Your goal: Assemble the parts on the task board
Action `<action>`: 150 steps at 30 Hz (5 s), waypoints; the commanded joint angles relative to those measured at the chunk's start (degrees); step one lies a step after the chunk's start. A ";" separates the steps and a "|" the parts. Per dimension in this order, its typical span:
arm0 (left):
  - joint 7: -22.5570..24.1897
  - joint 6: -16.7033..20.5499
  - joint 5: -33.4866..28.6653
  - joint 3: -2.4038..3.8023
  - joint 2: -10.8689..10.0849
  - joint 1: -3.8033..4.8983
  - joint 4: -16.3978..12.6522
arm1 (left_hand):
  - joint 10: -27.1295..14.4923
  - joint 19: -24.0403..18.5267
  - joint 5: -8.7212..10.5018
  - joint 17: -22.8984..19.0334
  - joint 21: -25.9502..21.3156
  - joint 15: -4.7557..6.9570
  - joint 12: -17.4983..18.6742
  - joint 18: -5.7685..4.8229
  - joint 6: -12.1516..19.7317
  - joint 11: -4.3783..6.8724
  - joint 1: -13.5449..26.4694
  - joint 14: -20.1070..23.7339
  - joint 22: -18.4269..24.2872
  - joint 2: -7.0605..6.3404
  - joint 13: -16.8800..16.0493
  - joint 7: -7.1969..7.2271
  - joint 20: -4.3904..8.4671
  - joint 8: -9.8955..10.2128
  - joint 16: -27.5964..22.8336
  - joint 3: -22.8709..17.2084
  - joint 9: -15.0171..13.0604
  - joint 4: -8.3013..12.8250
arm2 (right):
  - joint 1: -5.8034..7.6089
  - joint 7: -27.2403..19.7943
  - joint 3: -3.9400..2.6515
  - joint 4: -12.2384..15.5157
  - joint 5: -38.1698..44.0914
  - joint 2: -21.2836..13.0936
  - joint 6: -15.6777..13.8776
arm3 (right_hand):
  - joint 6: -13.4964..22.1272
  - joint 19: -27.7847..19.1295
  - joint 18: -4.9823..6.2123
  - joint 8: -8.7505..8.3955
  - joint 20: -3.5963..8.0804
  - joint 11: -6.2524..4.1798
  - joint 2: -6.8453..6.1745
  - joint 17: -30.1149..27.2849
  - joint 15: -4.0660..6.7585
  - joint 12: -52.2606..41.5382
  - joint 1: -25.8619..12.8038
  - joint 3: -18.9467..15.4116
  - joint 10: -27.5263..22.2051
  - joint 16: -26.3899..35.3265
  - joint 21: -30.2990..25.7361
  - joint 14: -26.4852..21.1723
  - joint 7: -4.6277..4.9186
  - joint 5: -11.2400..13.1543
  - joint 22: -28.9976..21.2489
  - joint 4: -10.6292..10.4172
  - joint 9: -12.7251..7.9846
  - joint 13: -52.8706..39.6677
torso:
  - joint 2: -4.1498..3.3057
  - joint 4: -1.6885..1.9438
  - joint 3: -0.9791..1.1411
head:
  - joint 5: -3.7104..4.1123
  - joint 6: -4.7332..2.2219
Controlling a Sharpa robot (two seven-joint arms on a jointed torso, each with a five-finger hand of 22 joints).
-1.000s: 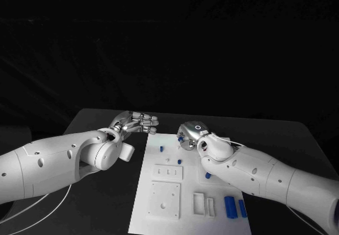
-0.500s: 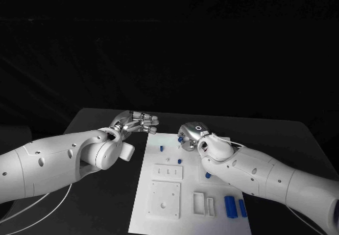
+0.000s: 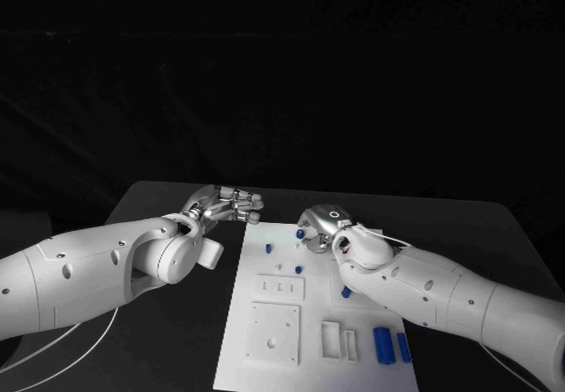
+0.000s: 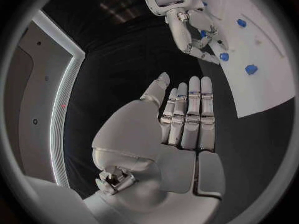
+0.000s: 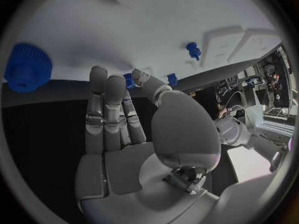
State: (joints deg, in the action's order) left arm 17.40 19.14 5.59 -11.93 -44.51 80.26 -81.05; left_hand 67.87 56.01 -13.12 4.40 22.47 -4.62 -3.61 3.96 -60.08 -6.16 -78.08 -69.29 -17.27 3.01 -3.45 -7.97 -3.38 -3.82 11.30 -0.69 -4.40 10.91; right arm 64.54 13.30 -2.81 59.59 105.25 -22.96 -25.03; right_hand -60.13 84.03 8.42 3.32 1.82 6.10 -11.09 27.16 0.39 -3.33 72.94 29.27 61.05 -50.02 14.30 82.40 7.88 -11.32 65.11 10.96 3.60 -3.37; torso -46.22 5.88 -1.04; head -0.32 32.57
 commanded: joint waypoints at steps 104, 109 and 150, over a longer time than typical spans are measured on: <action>0.00 -1.82 0.58 0.04 -0.25 0.12 0.97 | -0.42 0.36 0.41 -0.07 -0.63 0.10 0.13 0.26 0.56 0.03 0.13 0.46 0.20 -0.28 0.03 0.00 0.02 0.21 -0.36 0.03 -0.07 -0.53 | -0.17 -2.12 -4.74 10.01 -7.14 -14.27 9.74 | -3.91 1.35 -4.24 0.25 3.81 -7.05 2.90 35.77 4.08 -59.02 -3.04 -8.71 13.89 -13.90 34.17 1.07 -2.92 -6.79 15.66 -5.92 0.08 -64.16 | 0.03 -1.53 0.63 | 1.66 0.02; 0.02 -1.75 0.58 0.04 -0.31 0.12 0.93 | -0.42 0.36 0.41 -0.07 -0.63 0.10 0.13 0.26 0.56 0.03 0.13 0.46 0.20 -0.28 0.03 0.00 0.02 0.21 -0.36 0.03 -0.07 -0.53 | -0.18 -0.74 -4.77 12.52 -5.94 -14.85 6.99 | -4.34 1.41 -4.31 0.24 3.92 -7.15 2.60 35.78 4.19 -59.22 -3.09 -7.93 14.12 -14.03 35.19 1.07 -3.05 -6.51 15.84 -5.84 0.08 -64.45 | -0.01 -1.62 0.66 | 1.26 -0.16; 0.03 -1.73 0.58 0.05 0.17 0.12 0.94 | -0.41 0.40 0.34 -0.07 -0.66 0.10 0.13 0.27 0.56 0.03 0.08 0.46 0.16 -0.34 0.03 0.00 0.04 0.20 -0.36 -0.10 -0.09 -0.47 | -0.64 3.21 -1.96 11.93 1.20 -5.24 5.21 | -4.36 1.29 -4.43 0.25 3.96 -7.08 1.72 35.23 4.22 -58.90 -2.99 -5.50 14.25 -13.92 36.06 1.00 -3.04 -4.22 15.88 -6.35 0.07 -64.52 | -0.15 -1.32 0.58 | 0.06 0.04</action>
State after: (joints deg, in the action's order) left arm 17.01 18.14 5.99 -11.94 -44.48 80.32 -80.04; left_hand 67.87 56.00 -12.90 4.40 22.02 -4.62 -3.61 3.96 -59.87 -6.15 -78.09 -69.29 -17.15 3.02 -3.45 -8.18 -3.37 -3.82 11.30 -0.67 -4.40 10.58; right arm 63.96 16.14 -4.82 71.82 105.13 -28.39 -20.13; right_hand -64.13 84.04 4.35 3.48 5.51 -1.02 -9.24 62.42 4.39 -62.26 69.38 23.43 74.96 -63.89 50.34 83.34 4.88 -15.75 74.91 4.50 3.57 -67.90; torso -46.36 4.59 -0.45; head -0.14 32.61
